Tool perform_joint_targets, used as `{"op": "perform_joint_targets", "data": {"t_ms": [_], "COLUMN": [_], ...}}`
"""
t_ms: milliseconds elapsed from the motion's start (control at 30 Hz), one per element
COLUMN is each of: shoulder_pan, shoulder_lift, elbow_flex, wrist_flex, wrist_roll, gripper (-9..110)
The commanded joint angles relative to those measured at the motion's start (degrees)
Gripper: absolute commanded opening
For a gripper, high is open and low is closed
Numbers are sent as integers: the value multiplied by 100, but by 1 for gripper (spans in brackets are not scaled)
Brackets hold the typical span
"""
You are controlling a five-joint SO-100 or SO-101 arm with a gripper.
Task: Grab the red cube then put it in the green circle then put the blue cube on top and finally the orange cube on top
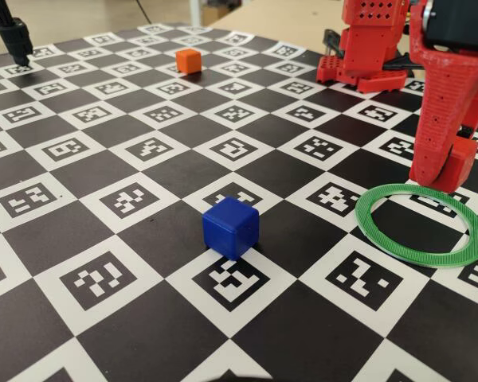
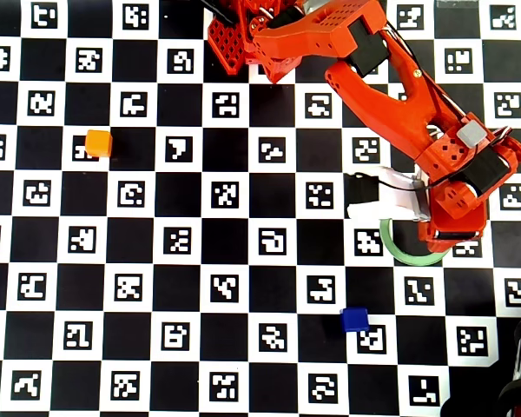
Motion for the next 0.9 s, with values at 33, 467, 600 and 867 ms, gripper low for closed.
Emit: {"op": "perform_joint_targets", "data": {"t_ms": [33, 467, 600, 867], "shoulder_pan": [35, 26, 26, -18], "shoulder_lift": [272, 281, 272, 246], "elbow_flex": [211, 1046, 1195, 1441], "wrist_flex": [-272, -940, -1063, -1336], "wrist_roll": [26, 70, 97, 167], "gripper": [1, 1, 1, 1]}}
